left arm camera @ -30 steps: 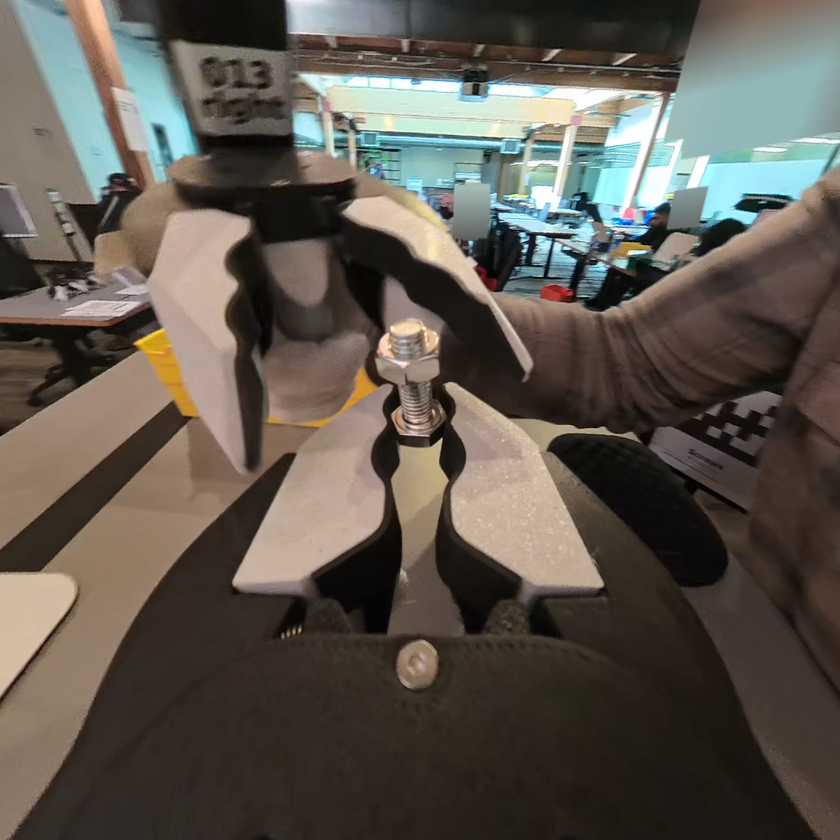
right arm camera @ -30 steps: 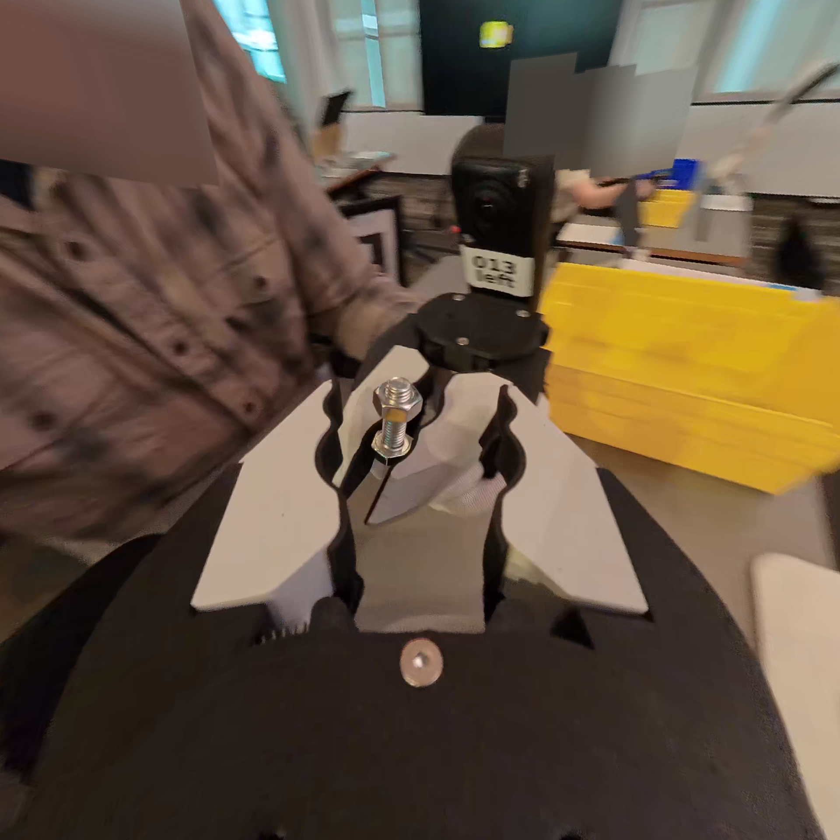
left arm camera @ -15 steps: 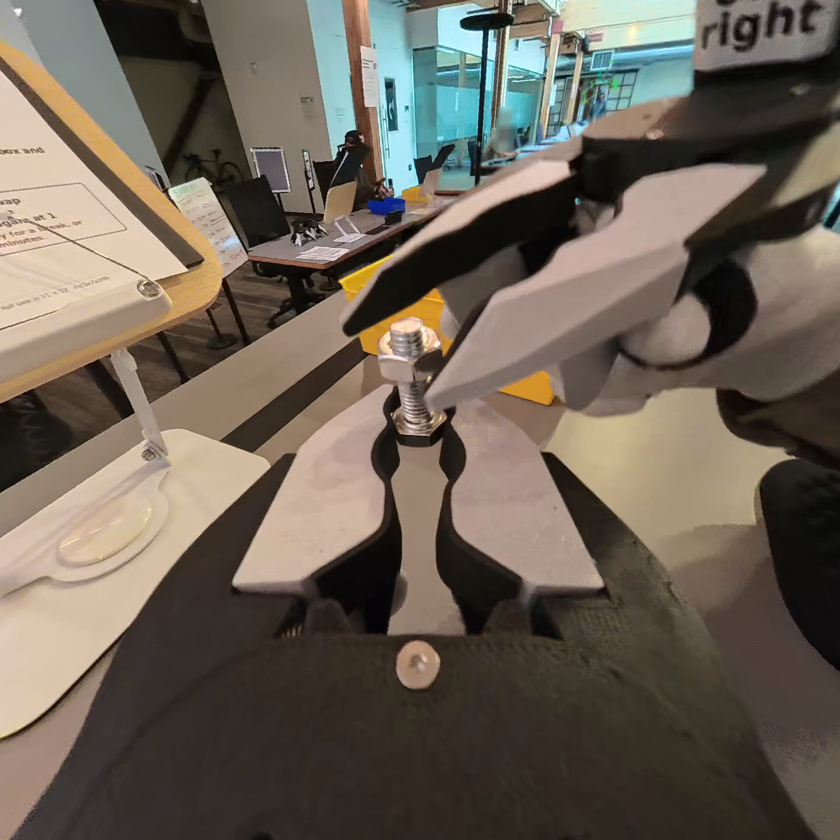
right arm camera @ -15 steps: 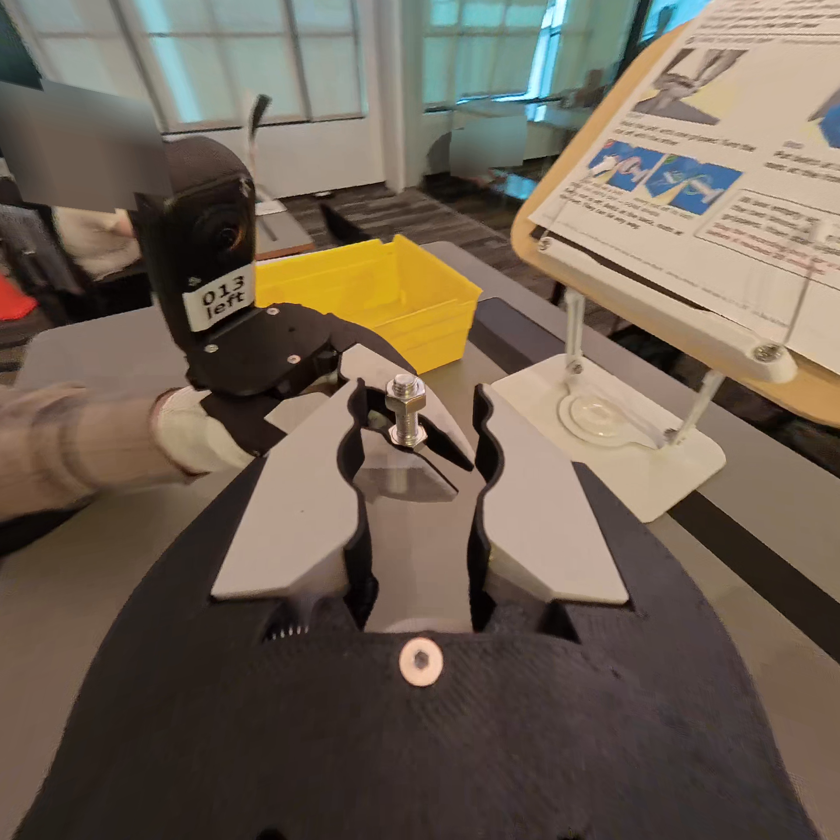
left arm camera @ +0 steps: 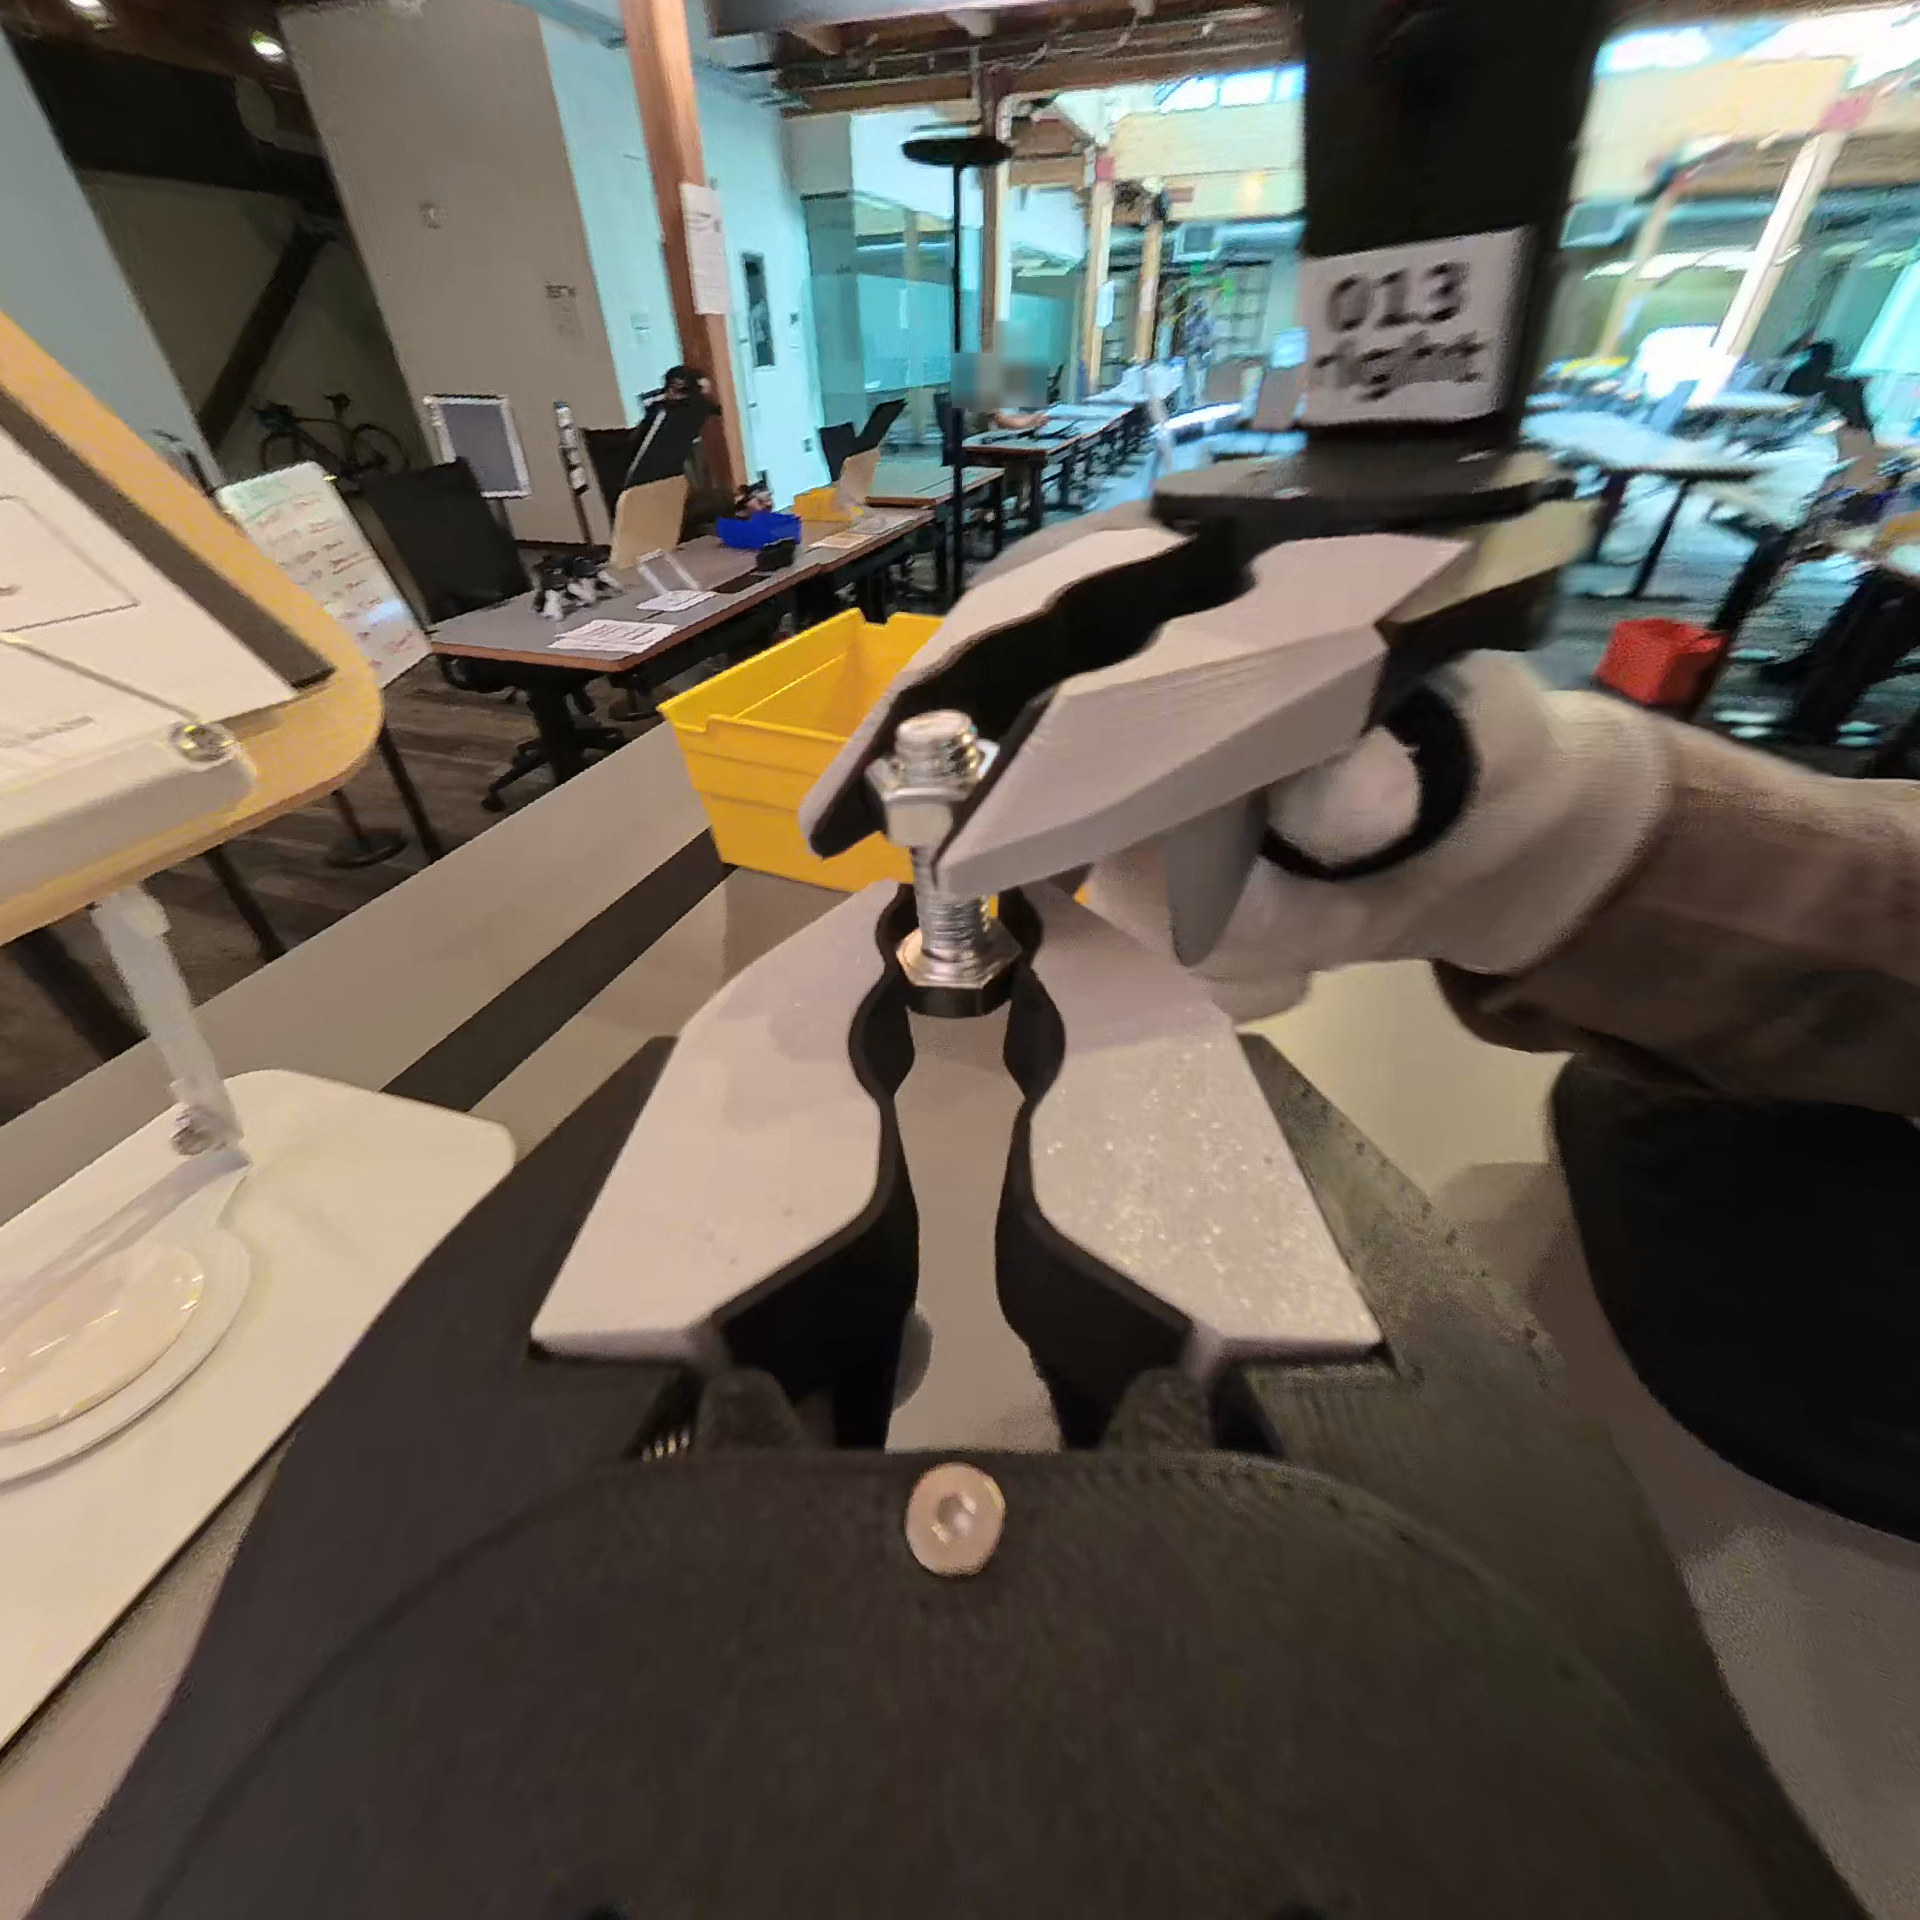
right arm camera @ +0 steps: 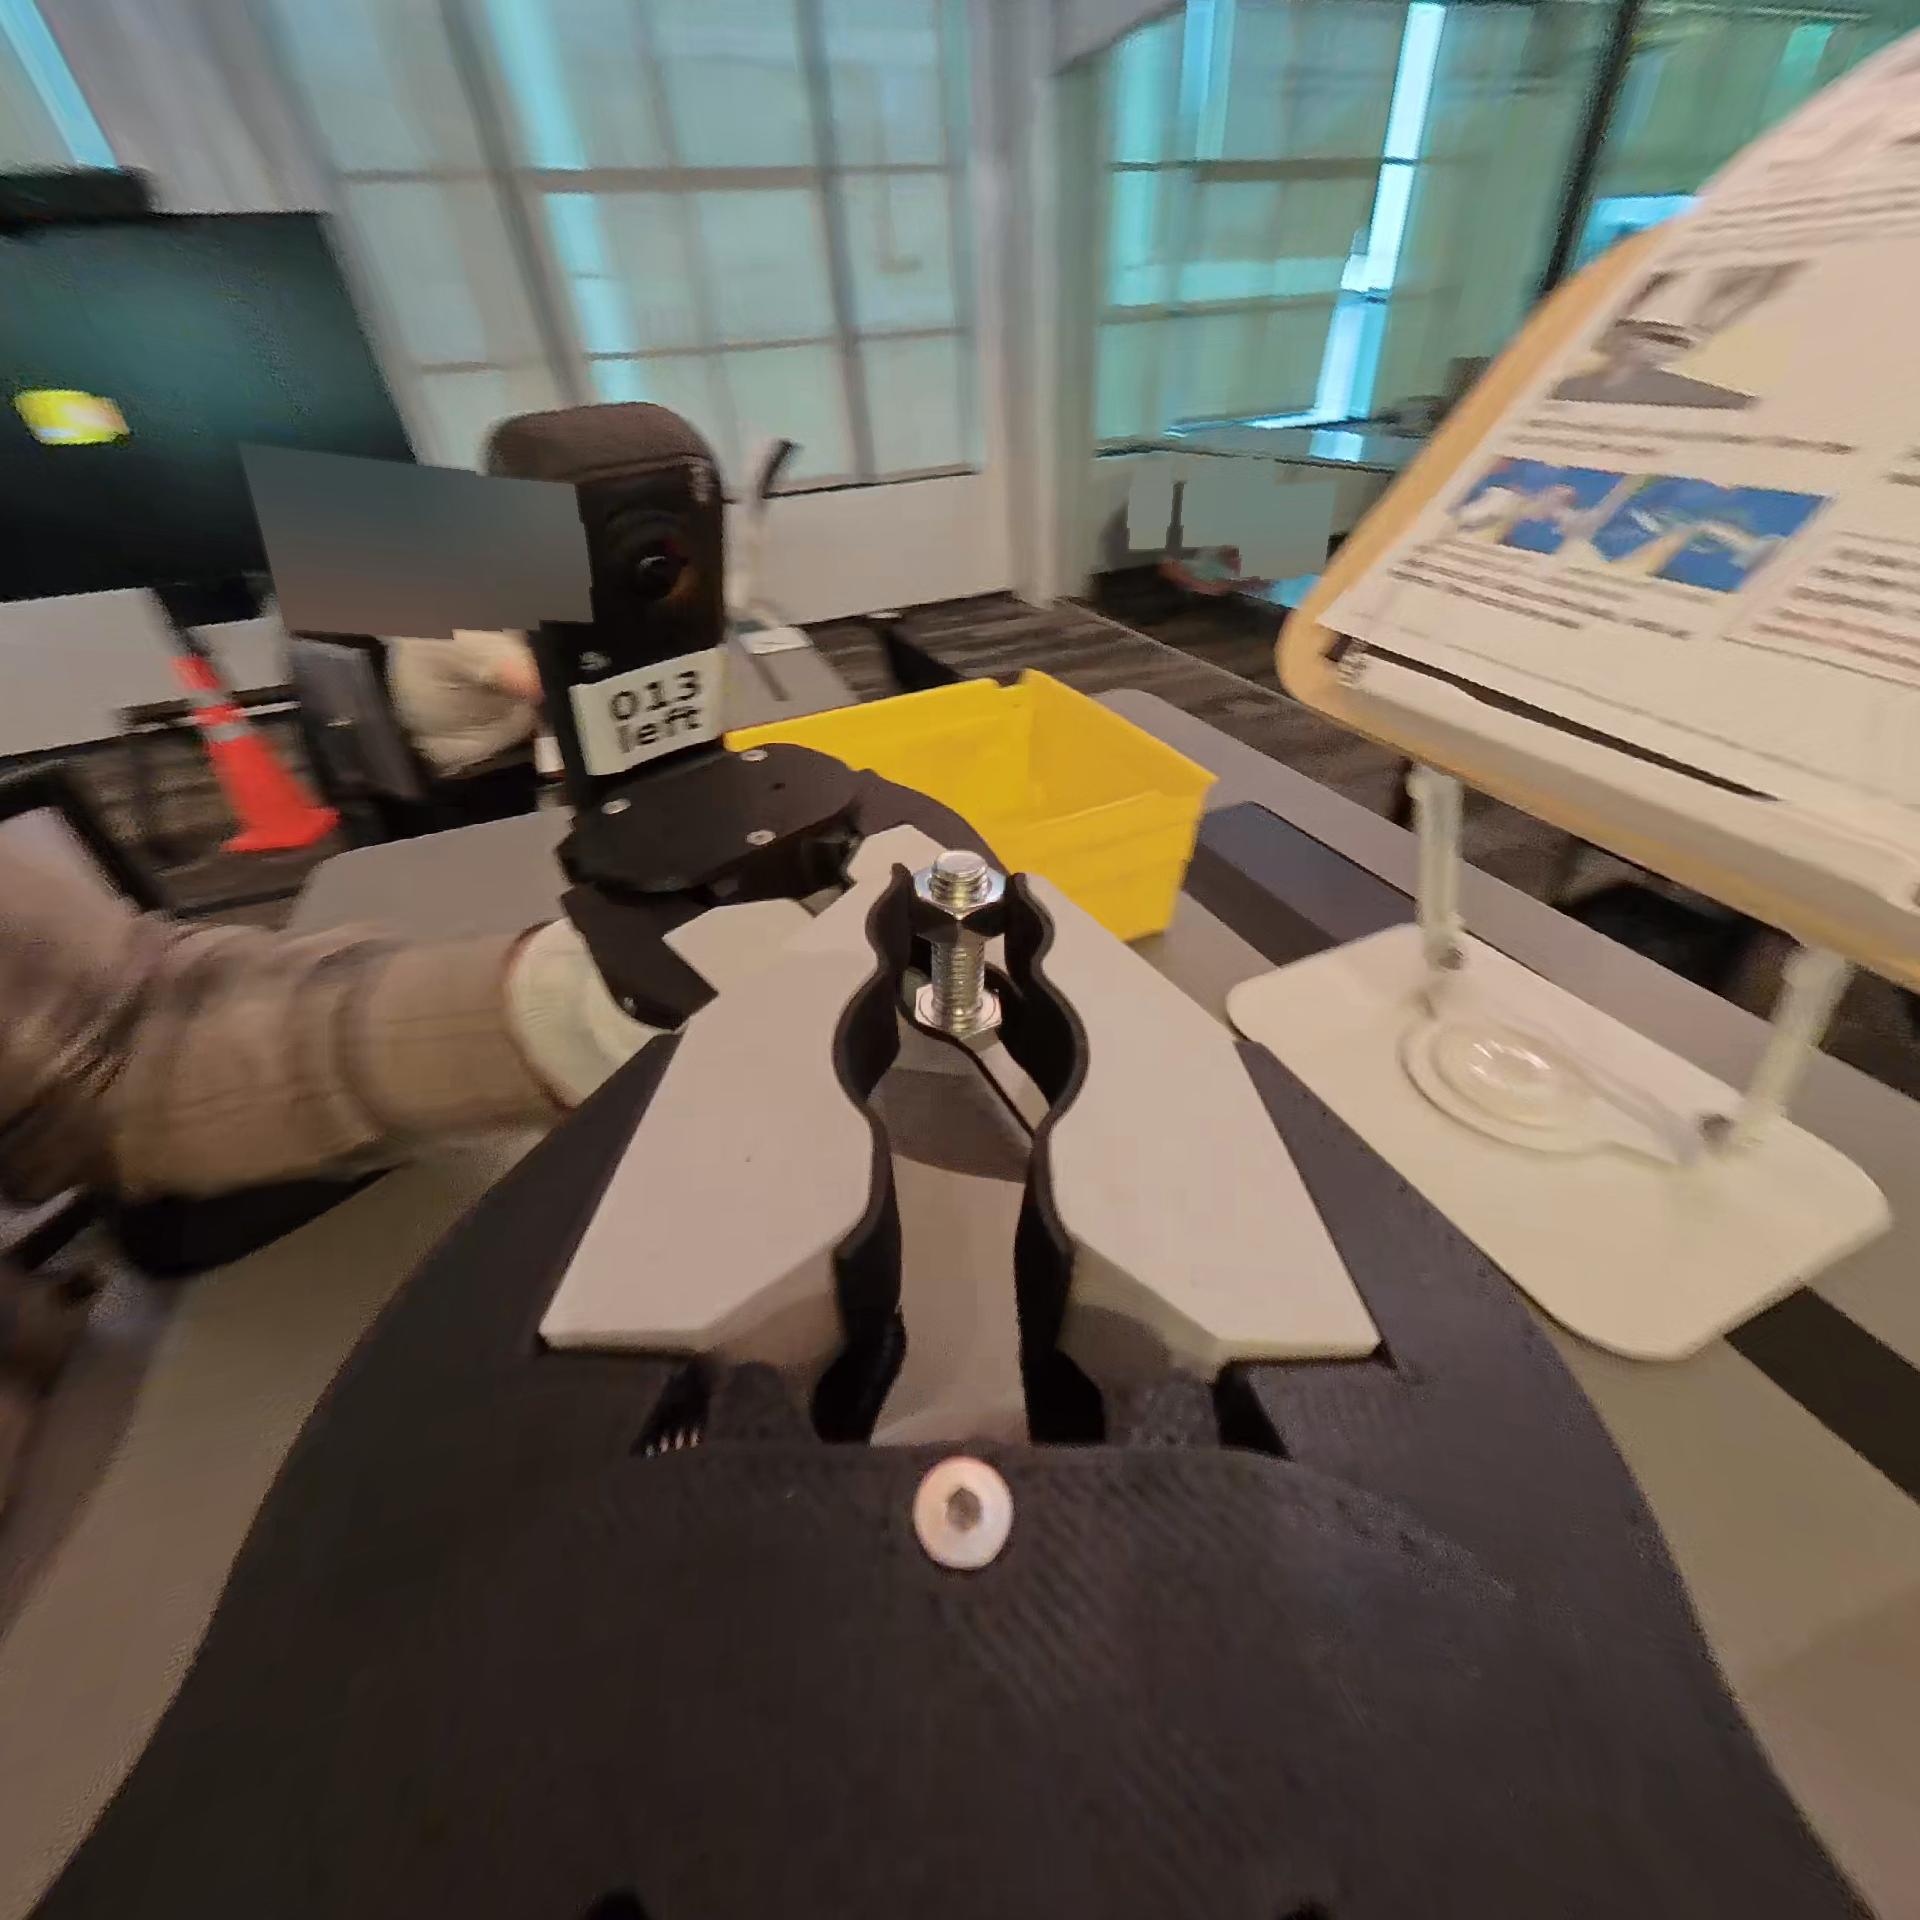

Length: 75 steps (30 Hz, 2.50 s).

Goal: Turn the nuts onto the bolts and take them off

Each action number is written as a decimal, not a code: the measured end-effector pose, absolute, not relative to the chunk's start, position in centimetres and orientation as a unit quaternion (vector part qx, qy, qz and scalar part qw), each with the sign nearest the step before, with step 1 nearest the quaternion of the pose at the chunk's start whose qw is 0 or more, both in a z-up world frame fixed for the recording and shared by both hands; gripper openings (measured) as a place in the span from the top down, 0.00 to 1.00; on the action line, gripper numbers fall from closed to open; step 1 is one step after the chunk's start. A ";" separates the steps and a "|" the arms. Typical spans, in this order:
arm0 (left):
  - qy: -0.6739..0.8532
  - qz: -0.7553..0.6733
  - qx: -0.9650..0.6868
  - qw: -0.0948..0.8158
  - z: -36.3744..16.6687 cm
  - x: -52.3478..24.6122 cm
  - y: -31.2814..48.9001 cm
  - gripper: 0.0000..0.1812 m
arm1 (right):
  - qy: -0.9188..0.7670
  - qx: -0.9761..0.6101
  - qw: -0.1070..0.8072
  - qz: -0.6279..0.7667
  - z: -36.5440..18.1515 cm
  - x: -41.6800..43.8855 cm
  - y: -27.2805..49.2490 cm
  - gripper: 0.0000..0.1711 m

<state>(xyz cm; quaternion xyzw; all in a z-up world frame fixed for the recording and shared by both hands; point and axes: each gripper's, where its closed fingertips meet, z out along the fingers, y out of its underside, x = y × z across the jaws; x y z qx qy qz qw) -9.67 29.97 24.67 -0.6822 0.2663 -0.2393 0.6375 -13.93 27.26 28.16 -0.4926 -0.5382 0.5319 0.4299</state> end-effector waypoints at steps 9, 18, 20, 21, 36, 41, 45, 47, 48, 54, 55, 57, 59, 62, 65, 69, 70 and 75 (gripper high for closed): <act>0.347 -0.384 -0.620 0.589 25.8 -4.7 25.6 0.92 | -0.705 -0.240 0.142 0.652 29.0 -9.2 22.7 0.91; 0.323 -0.375 -0.630 0.599 25.7 -6.4 26.6 0.92 | -0.698 -0.227 0.150 0.662 29.9 -11.5 23.7 0.69; 0.312 -0.354 -0.640 0.607 25.6 -7.3 27.3 0.92 | -0.684 -0.277 0.240 0.631 30.4 -12.5 25.3 0.68; 0.304 -0.340 -0.647 0.611 25.5 -7.7 27.7 0.92 | -0.674 -0.308 0.283 0.609 30.6 -13.0 26.3 0.67; 0.273 -0.259 -0.686 0.623 24.1 -9.0 29.8 0.92 | -0.492 -0.534 0.537 0.430 27.9 -13.2 28.1 0.82; 0.276 -0.254 -0.687 0.623 24.1 -9.0 29.8 0.92 | -0.475 -0.537 0.552 0.426 27.9 -13.2 27.7 0.91; 0.281 -0.260 -0.682 0.623 24.3 -8.8 29.5 0.92 | -0.485 -0.526 0.530 0.456 28.1 -13.1 27.5 0.91; 0.285 -0.273 -0.676 0.622 24.5 -8.6 29.2 0.92 | -0.507 -0.509 0.503 0.480 28.2 -13.1 27.0 0.91; 0.286 -0.286 -0.669 0.624 24.8 -8.5 29.0 0.92 | -0.519 -0.492 0.488 0.500 28.5 -13.0 26.7 0.91; 0.341 -0.360 -0.635 0.593 25.5 -6.0 26.3 0.92 | -0.635 -0.329 0.286 0.638 29.1 -10.8 23.9 0.91; 0.348 -0.369 -0.630 0.589 25.5 -5.4 26.0 0.92 | -0.654 -0.287 0.253 0.653 29.2 -10.1 23.5 0.91; 0.377 -0.393 -0.617 0.568 25.3 -3.9 24.7 0.92 | -0.679 -0.229 0.114 0.688 29.0 -8.3 22.4 0.91; 0.392 -0.399 -0.615 0.556 24.8 -2.8 24.1 0.92 | -0.706 -0.174 0.022 0.686 28.5 -7.3 21.7 0.91; 0.390 -0.419 -0.600 0.559 25.3 -2.7 23.6 0.92 | -0.711 -0.132 -0.045 0.690 28.7 -7.3 21.1 0.91; 0.375 -0.406 -0.606 0.572 25.7 -3.9 24.3 0.92 | -0.707 -0.154 0.010 0.691 29.2 -8.7 21.5 0.83; 0.338 -0.371 -0.628 0.595 25.9 -5.8 26.1 0.92 | -0.688 -0.234 0.177 0.664 30.2 -11.0 23.4 0.70; 0.328 -0.359 -0.635 0.601 25.8 -6.3 26.6 0.92 | -0.688 -0.263 0.221 0.639 30.0 -11.5 24.0 0.70; 0.284 -0.306 -0.667 0.616 25.1 -8.3 28.7 0.92 | -0.604 -0.424 0.408 0.537 29.9 -12.9 27.8 0.72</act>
